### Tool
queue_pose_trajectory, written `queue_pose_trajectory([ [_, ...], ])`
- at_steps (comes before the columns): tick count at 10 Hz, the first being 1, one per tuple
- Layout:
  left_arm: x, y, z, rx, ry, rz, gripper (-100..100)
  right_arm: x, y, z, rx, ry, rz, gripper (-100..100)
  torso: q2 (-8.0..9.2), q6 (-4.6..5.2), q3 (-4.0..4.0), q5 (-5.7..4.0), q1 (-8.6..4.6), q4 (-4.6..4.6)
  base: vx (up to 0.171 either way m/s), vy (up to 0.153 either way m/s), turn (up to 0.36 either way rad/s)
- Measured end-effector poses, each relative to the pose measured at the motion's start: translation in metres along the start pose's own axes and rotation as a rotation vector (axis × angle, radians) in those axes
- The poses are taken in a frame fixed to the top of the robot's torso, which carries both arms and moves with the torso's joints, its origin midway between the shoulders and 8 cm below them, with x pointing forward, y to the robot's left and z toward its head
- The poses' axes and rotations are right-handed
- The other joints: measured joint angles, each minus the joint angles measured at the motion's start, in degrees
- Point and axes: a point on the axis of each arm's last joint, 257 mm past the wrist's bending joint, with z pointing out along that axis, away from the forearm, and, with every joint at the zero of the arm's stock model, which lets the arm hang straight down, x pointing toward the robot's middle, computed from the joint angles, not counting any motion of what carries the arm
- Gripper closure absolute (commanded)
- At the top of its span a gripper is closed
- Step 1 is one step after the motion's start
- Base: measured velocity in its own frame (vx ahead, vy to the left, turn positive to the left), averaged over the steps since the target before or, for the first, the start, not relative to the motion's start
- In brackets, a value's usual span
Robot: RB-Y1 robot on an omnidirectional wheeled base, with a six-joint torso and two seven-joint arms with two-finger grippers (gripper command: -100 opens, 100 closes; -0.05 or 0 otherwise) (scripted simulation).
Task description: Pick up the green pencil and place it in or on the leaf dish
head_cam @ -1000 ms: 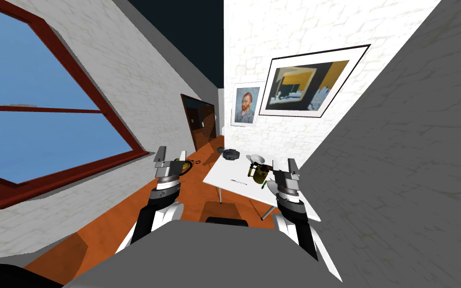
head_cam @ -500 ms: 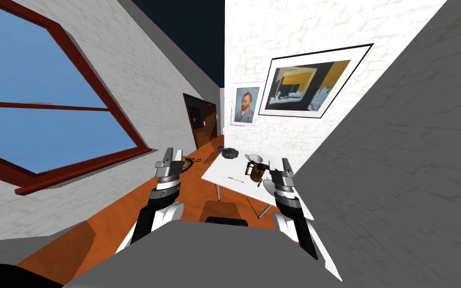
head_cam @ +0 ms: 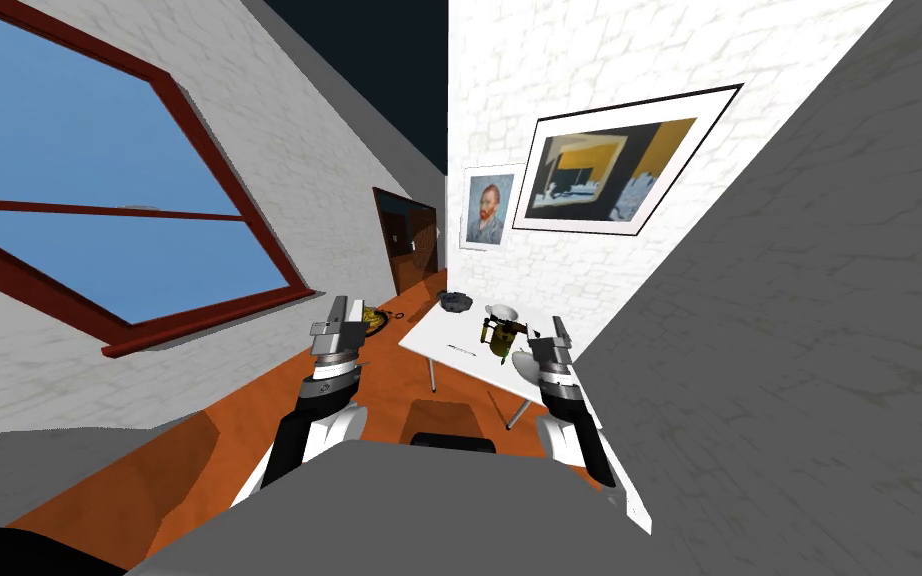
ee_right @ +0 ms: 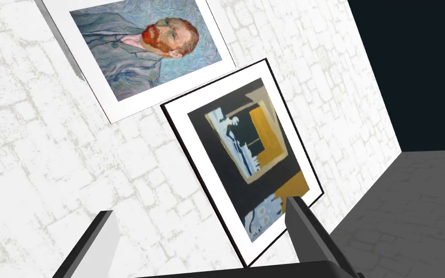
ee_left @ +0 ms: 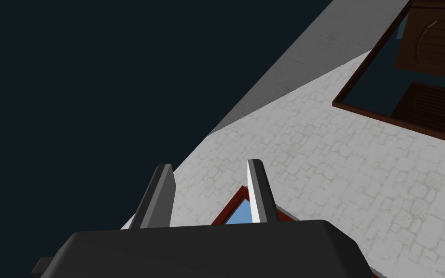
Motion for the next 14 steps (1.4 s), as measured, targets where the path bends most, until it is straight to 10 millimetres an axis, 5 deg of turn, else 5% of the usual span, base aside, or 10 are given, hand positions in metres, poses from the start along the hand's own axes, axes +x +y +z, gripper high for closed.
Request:
queue_pose_trajectory([
  [5, 0.0, 0.0, 0.0, 0.0, 0.0, 0.0, 0, -0.01, -0.071, 0.007, 0.143, -0.076, 0.314, -100, 0.0, 0.0, 0.0, -0.01, -0.03, 0.0, -0.137, -0.207, 0.112],
  [14, 0.0, 0.0, 0.0, 0.0, 0.0, 0.0, 0, 0.008, -0.186, 0.005, 0.378, -0.216, 0.773, -100, -0.5, 0.01, -0.28, 0.11, 0.53, -0.1, -0.051, -0.101, 0.064],
])
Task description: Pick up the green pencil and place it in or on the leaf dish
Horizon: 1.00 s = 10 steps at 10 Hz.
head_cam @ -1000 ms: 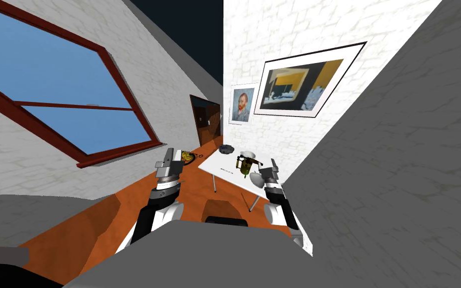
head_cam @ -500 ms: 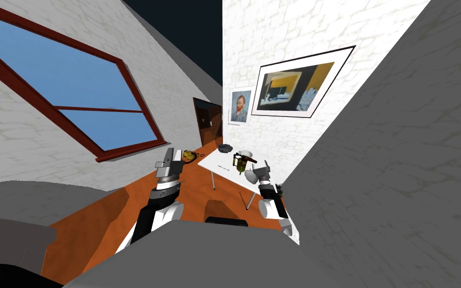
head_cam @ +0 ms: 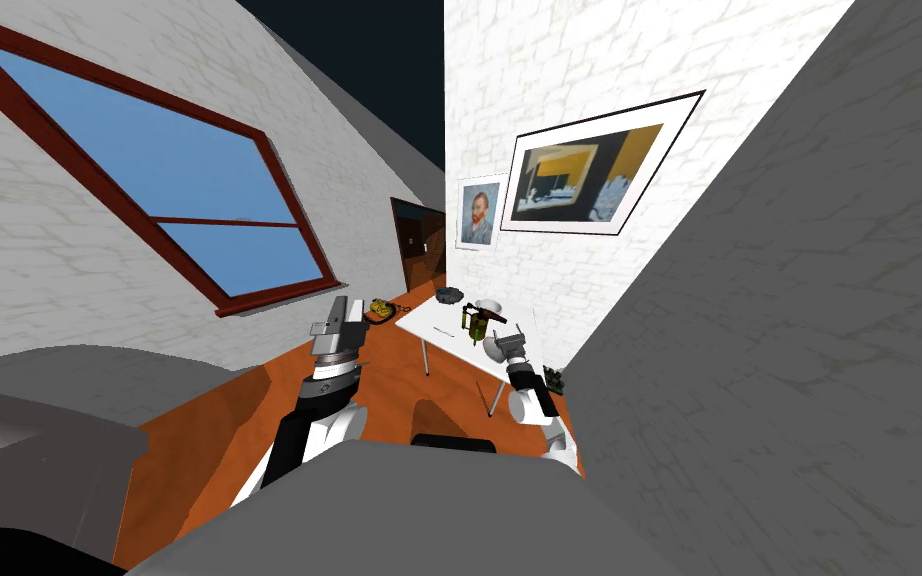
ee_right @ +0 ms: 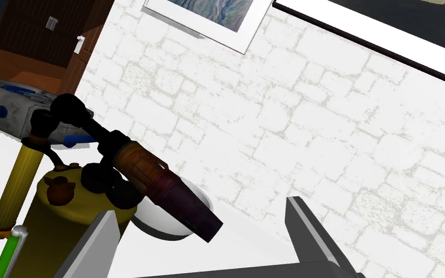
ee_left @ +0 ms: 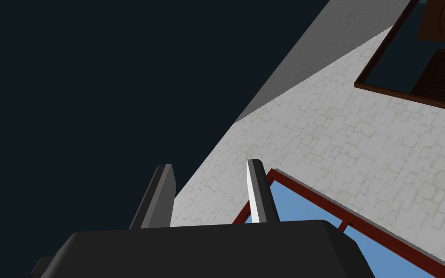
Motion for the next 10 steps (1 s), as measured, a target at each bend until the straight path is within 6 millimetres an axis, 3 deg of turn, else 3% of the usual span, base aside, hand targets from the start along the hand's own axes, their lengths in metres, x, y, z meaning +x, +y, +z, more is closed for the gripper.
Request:
queue_pose_trajectory([
  [5, 0.0, 0.0, 0.0, 0.0, 0.0, 0.0, 0, -0.028, -0.064, 0.016, 0.146, -0.102, 0.225, -100, -0.16, 0.01, -0.09, 0.02, 0.08, -0.03, 0.009, -0.044, 0.042],
  [10, 0.0, 0.0, 0.0, 0.0, 0.0, 0.0, 0, -0.052, -0.128, 0.019, 0.269, -0.211, 0.383, -100, -0.33, 0.01, -0.19, 0.07, 0.3, -0.07, 0.053, 0.008, 0.019],
])
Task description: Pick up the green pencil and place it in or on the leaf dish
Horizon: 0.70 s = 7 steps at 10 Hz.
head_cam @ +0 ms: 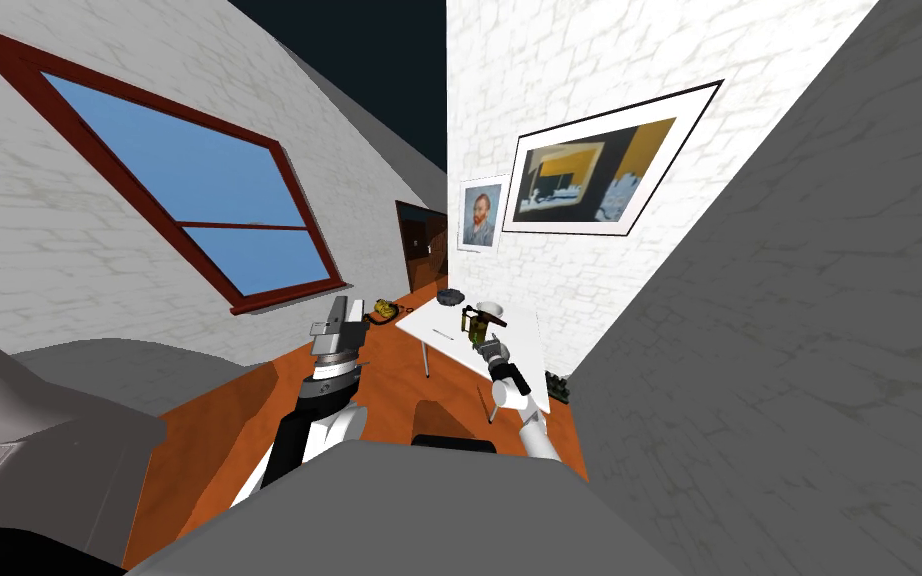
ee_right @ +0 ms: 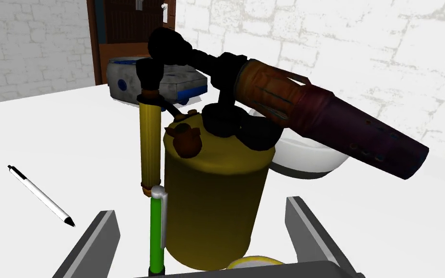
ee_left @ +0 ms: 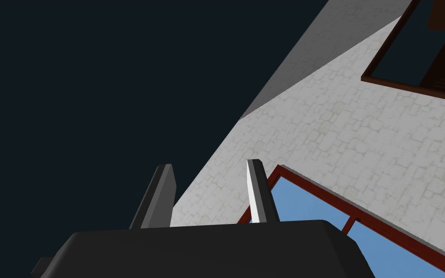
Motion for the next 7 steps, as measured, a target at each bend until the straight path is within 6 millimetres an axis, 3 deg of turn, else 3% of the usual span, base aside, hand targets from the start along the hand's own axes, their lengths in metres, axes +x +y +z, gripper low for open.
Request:
queue_pose_trajectory([
  [7, 0.0, 0.0, 0.0, 0.0, 0.0, 0.0, 0, -0.057, -0.034, 0.005, 0.1, -0.162, 0.119, -100, 0.09, 0.01, 0.05, -0.01, -0.07, 0.02, 0.042, 0.008, 0.012],
])
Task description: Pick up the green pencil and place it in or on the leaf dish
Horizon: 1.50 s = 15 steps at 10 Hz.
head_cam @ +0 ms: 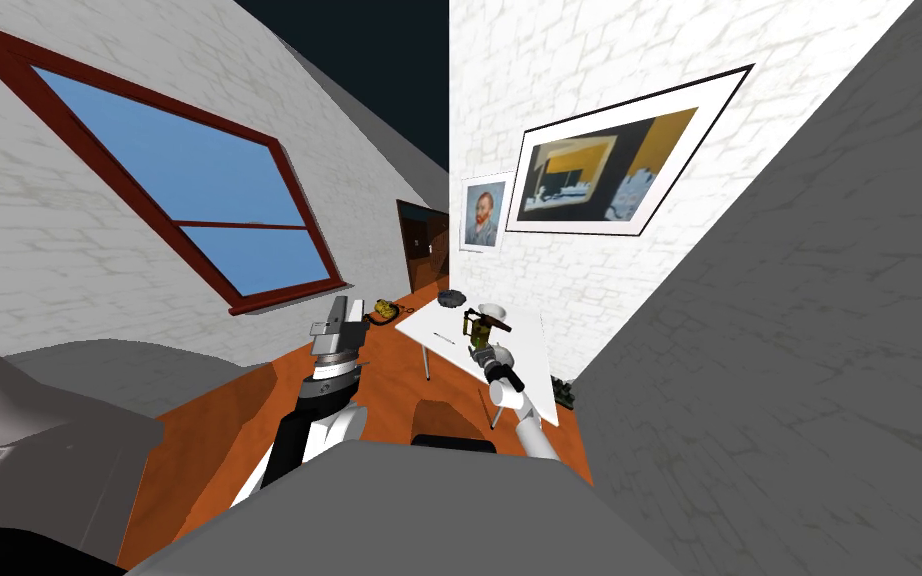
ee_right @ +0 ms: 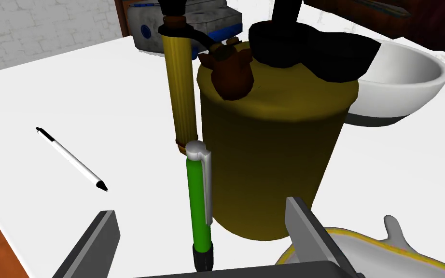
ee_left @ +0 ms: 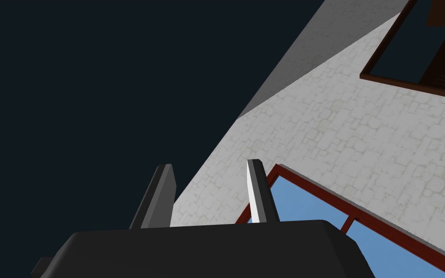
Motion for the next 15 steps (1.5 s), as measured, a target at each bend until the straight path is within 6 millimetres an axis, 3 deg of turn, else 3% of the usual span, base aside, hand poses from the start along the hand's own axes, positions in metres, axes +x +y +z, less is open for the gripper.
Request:
queue_pose_trajectory([
  [1, 0.0, 0.0, 0.0, 0.0, 0.0, 0.0, 0, -0.013, -0.005, -0.001, 0.007, -0.031, 0.015, -100, 0.03, 0.0, 0.01, 0.0, 0.01, 0.0, 0.012, 0.002, 0.001],
  [2, 0.0, 0.0, 0.0, 0.0, 0.0, 0.0, 0, -0.015, -0.005, -0.001, 0.009, -0.037, 0.017, 0, 0.09, 0.0, 0.05, 0.0, 0.0, 0.02, 0.0, 0.0, 0.0],
  [3, 0.0, 0.0, 0.0, 0.0, 0.0, 0.0, 0, -0.015, -0.005, -0.001, 0.009, -0.037, 0.016, -100, 0.13, 0.0, 0.07, 0.0, -0.01, 0.03, 0.0, 0.0, 0.0],
  [4, 0.0, 0.0, 0.0, 0.0, 0.0, 0.0, 0, -0.015, -0.005, -0.001, 0.009, -0.037, 0.016, 100, 0.15, 0.0, 0.08, 0.0, -0.01, 0.04, 0.0, 0.0, 0.0],
  [8, 0.0, 0.0, 0.0, 0.0, 0.0, 0.0, 0, -0.014, -0.005, -0.001, 0.009, -0.036, 0.016, 100, 0.15, 0.0, 0.08, -0.01, 0.0, 0.02, 0.0, 0.0, 0.0],
  [9, 0.0, 0.0, 0.0, 0.0, 0.0, 0.0, 0, -0.014, -0.005, -0.001, 0.009, -0.036, 0.016, 0, 0.15, 0.0, 0.08, -0.01, 0.0, 0.02, 0.0, 0.0, 0.0],
  [10, 0.0, 0.0, 0.0, 0.0, 0.0, 0.0, 0, -0.014, -0.005, -0.001, 0.009, -0.036, 0.016, 100, 0.15, 0.0, 0.08, -0.01, 0.0, 0.02, 0.0, 0.0, 0.0],
  [11, 0.0, 0.0, 0.0, 0.0, 0.0, 0.0, 0, -0.014, -0.005, -0.001, 0.009, -0.036, 0.016, 0, 0.15, 0.0, 0.08, -0.01, 0.0, 0.02, 0.0, 0.0, 0.0],
  [12, 0.0, 0.0, 0.0, 0.0, 0.0, 0.0, 0, -0.014, -0.005, -0.001, 0.009, -0.036, 0.016, 100, 0.15, 0.0, 0.08, -0.01, 0.0, 0.02, -0.027, -0.024, -0.072],
  [15, 0.0, 0.0, 0.0, 0.0, 0.0, 0.0, 0, -0.001, 0.003, 0.0, 0.025, -0.035, 0.016, 100, 0.33, 0.07, 0.19, -0.04, -0.26, 0.07, -0.042, -0.051, -0.059],
])
